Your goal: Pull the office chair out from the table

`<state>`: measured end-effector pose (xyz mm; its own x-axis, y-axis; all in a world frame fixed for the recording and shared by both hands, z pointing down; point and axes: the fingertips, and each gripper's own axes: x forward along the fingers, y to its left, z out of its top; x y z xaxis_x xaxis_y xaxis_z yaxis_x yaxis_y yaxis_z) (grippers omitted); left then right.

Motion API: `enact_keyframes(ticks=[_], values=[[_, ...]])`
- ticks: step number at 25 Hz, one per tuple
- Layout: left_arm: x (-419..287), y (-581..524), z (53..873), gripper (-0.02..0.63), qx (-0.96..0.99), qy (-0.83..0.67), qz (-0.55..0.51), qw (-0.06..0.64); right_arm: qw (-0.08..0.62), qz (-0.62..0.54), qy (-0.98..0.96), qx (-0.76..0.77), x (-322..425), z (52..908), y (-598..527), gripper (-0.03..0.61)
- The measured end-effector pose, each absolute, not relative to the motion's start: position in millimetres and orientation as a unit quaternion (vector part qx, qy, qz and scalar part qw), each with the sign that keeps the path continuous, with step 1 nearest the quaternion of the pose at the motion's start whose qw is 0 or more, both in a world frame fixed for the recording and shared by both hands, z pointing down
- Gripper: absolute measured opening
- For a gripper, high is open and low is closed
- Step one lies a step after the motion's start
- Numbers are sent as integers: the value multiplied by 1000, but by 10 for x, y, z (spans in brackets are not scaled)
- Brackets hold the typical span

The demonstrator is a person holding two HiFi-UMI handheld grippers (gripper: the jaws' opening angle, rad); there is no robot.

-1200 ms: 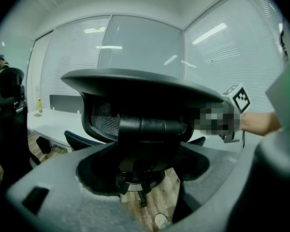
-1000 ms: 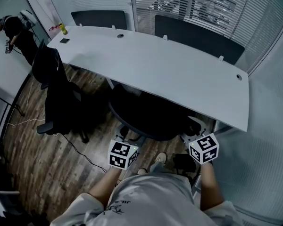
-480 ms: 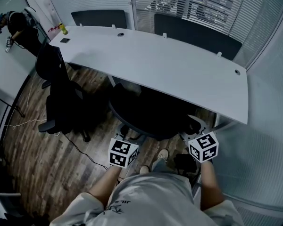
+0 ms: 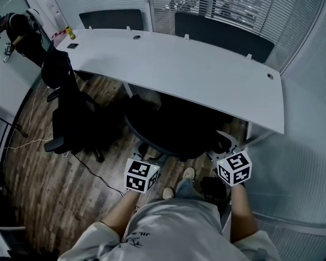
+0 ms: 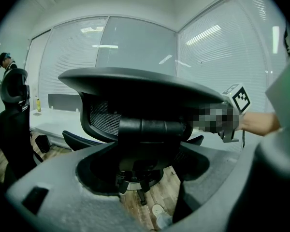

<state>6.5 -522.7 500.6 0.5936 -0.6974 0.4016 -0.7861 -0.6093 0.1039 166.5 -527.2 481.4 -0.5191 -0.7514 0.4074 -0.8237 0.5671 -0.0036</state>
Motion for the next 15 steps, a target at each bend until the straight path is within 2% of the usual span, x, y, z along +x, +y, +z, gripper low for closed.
enact_keyframes(ticks=[15], values=[[-103,-4790,4957,325,885,-420,152,130,180,96,-864,461,1501,4775,-4797,222]])
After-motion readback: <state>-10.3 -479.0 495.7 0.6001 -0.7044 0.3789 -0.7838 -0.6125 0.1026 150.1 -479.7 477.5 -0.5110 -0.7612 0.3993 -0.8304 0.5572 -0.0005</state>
